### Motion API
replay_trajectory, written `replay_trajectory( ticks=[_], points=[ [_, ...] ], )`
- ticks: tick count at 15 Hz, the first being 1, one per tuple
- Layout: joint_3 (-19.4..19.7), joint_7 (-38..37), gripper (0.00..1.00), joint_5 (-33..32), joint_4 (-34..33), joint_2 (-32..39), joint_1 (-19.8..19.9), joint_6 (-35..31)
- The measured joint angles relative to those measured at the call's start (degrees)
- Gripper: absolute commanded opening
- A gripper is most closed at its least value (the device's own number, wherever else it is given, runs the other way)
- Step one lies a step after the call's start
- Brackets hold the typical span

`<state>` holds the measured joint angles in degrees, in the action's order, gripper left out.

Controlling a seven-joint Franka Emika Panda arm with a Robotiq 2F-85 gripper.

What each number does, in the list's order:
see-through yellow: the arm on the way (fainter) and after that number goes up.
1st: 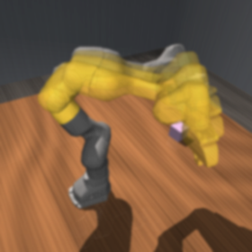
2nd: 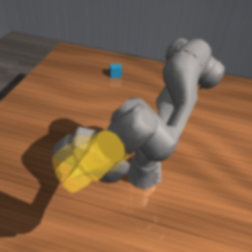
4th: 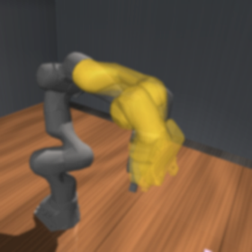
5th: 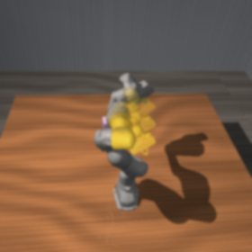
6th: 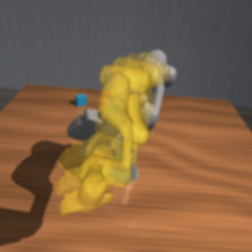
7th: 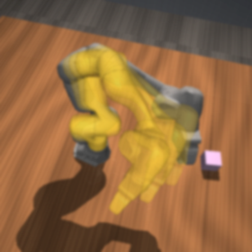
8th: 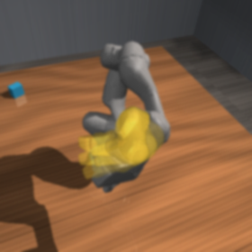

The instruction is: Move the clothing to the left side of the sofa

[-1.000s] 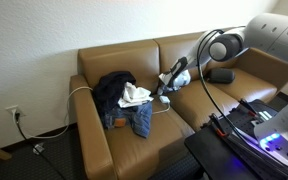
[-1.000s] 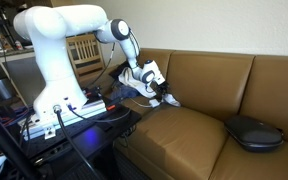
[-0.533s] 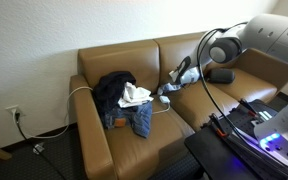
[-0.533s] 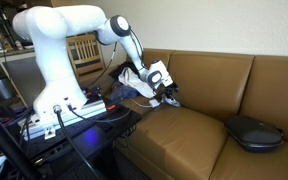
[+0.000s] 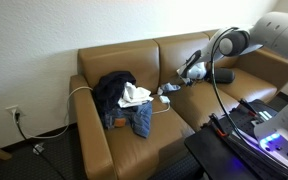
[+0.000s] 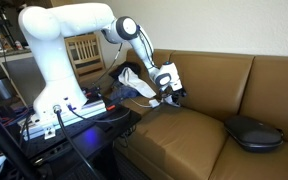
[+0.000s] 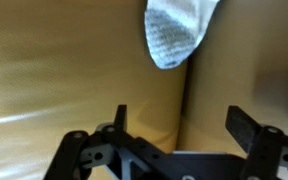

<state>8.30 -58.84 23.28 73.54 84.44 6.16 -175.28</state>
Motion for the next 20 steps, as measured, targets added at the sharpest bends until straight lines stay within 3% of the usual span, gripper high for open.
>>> replay_trajectory(
  ticks=[4,8,12,14,17,20],
  points=[
    [-11.92,10.61,1.0,-0.56,-4.25,-0.03,11.99,7.47],
    [-15.85,15.51,1.0,3.08,-11.48,-0.19,21.88,23.99],
    [-17.39,16.13,1.0,7.28,-18.62,-0.26,25.02,40.31],
    [-20.23,18.46,1.0,7.67,-21.74,-0.75,26.39,45.22],
    [-23.43,25.89,1.0,7.66,-21.88,-3.54,28.63,48.57],
    [-25.19,30.6,1.0,8.16,-20.5,-6.23,30.44,47.54]
  ],
)
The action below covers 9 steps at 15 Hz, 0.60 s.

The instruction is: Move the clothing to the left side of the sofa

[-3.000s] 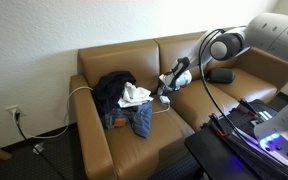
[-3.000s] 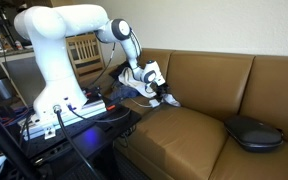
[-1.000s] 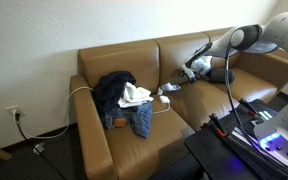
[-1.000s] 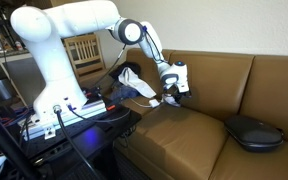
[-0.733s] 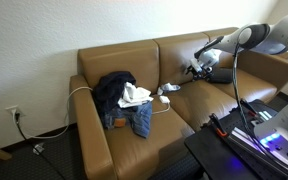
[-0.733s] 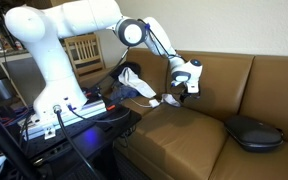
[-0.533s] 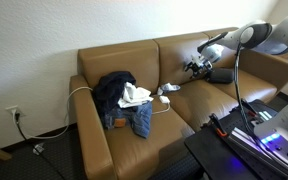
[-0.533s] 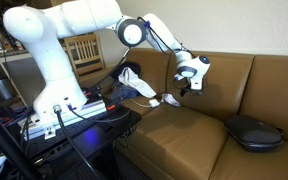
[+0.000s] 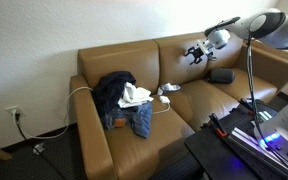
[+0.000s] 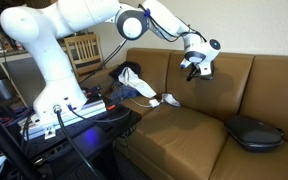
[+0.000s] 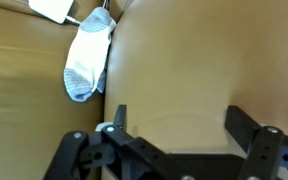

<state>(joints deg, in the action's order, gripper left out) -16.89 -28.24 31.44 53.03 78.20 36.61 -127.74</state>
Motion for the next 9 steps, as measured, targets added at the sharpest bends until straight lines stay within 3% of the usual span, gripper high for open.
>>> replay_trajectory(
  ticks=[2,4,7,9],
  points=[
    [-0.21,0.41,1.0,-0.02,0.22,-0.29,0.21,-0.27],
    [2.0,-3.06,1.0,-0.91,-1.58,0.99,-1.34,5.11],
    [3.02,-8.73,1.0,-4.3,-6.34,7.31,-5.03,12.63],
    [6.03,-11.52,1.0,-3.82,-5.63,9.05,-8.86,14.25]
  ],
)
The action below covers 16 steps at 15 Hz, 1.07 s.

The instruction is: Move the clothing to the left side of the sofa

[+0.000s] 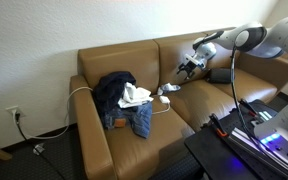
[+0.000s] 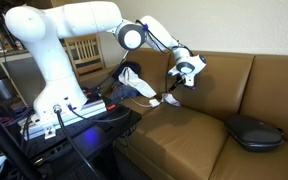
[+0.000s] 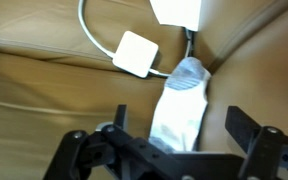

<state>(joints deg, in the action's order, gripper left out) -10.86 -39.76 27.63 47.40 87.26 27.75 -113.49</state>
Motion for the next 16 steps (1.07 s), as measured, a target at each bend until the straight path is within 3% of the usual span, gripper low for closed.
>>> replay_trajectory(
  ticks=[4,8,16],
  points=[
    [6.05,-7.96,1.0,-0.14,3.0,0.14,-8.11,0.71],
    [9.27,-12.53,1.0,-1.42,5.32,0.12,-13.64,-2.84],
    [11.91,-15.2,1.0,-4.52,11.79,0.09,-20.67,-28.99]
  ],
)
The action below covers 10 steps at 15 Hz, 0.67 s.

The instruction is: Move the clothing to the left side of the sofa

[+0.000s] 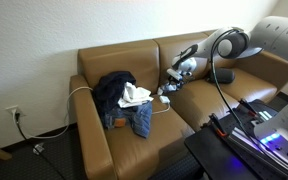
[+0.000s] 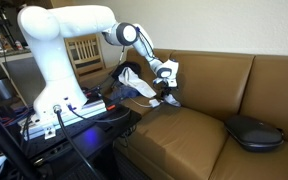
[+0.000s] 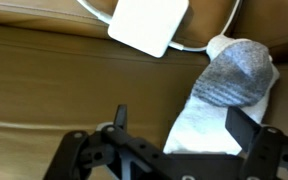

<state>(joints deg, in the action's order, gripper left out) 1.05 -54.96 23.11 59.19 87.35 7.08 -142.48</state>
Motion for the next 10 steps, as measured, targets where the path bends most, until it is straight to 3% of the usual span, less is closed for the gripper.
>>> replay_trajectory(
  ticks=[10],
  points=[
    [2.3,-2.8,1.0,-0.4,4.87,0.0,-4.08,-15.11]
  ],
)
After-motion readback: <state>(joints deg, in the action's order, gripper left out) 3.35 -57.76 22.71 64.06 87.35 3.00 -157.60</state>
